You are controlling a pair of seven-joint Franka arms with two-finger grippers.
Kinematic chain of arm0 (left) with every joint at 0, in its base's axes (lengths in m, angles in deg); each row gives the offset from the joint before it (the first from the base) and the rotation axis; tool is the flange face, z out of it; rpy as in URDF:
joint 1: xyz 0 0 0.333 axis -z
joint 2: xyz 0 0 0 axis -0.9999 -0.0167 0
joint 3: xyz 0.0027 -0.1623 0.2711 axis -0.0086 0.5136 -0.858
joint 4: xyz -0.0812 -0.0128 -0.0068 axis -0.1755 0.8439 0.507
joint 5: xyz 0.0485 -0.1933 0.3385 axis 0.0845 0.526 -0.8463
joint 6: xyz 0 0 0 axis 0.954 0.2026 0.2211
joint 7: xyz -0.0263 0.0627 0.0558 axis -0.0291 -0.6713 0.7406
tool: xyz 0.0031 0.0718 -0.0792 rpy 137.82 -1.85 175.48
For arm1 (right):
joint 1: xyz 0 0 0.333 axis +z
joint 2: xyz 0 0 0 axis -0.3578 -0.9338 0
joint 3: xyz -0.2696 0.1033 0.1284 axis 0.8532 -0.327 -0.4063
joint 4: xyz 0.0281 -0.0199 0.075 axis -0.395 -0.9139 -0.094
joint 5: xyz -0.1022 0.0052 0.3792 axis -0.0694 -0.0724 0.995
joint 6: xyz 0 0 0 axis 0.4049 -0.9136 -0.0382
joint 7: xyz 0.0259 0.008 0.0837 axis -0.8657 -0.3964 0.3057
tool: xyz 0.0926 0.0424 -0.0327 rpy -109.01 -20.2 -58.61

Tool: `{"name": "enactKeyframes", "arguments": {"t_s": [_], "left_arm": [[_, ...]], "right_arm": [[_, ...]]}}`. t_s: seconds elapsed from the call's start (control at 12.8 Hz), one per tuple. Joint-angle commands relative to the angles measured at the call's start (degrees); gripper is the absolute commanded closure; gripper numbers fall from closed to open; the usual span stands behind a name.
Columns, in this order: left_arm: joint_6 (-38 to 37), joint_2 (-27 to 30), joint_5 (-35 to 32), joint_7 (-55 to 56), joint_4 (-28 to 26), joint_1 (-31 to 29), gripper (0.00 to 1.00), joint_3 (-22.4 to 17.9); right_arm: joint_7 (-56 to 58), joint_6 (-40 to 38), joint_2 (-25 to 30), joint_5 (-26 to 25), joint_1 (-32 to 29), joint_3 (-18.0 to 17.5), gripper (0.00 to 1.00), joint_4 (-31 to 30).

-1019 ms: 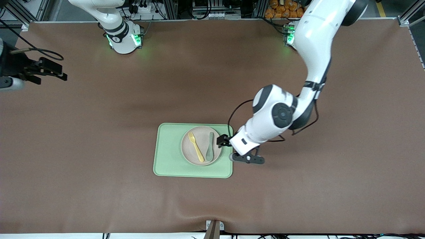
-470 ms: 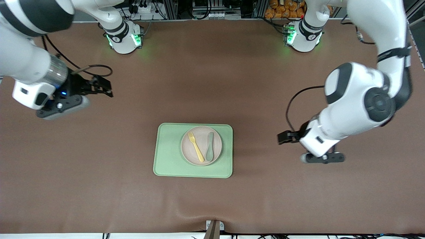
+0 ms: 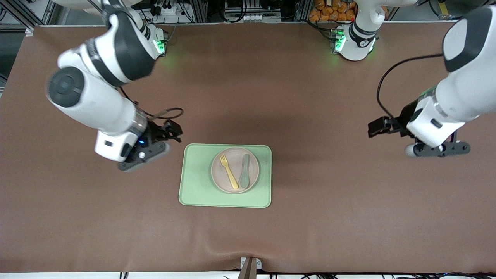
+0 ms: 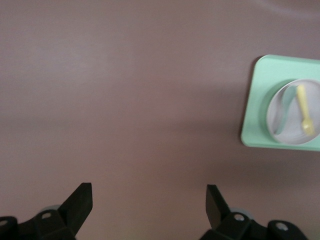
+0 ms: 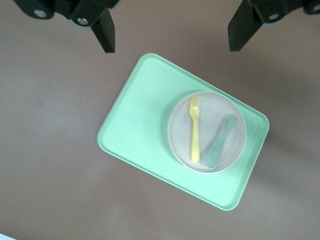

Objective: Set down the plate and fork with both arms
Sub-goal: 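Raise the left gripper away while the right gripper reaches the plate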

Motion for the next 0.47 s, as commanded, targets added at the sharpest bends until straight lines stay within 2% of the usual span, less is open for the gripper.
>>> {"name": "enactKeyframes", "arguments": {"t_s": [0.0, 0.16, 0.39], "left_arm": [[-1.21, 6.2, -3.97, -0.91, -7.28, -0.32, 0.0, 0.39], [-4.01, 9.02, -4.24, -0.91, -9.39, -2.16, 0.0, 0.57], [-4.38, 13.76, -4.24, -4.14, -14.4, -2.78, 0.0, 0.22]], "right_arm": [[-2.54, 1.15, -10.88, -1.66, 3.86, 0.9, 0.0, 11.96], [-2.28, 6.69, -14.76, -1.75, 4.74, 0.72, 0.0, 12.07], [-2.81, 12.58, -20.29, -1.84, 6.32, 0.81, 0.0, 11.98]]}}
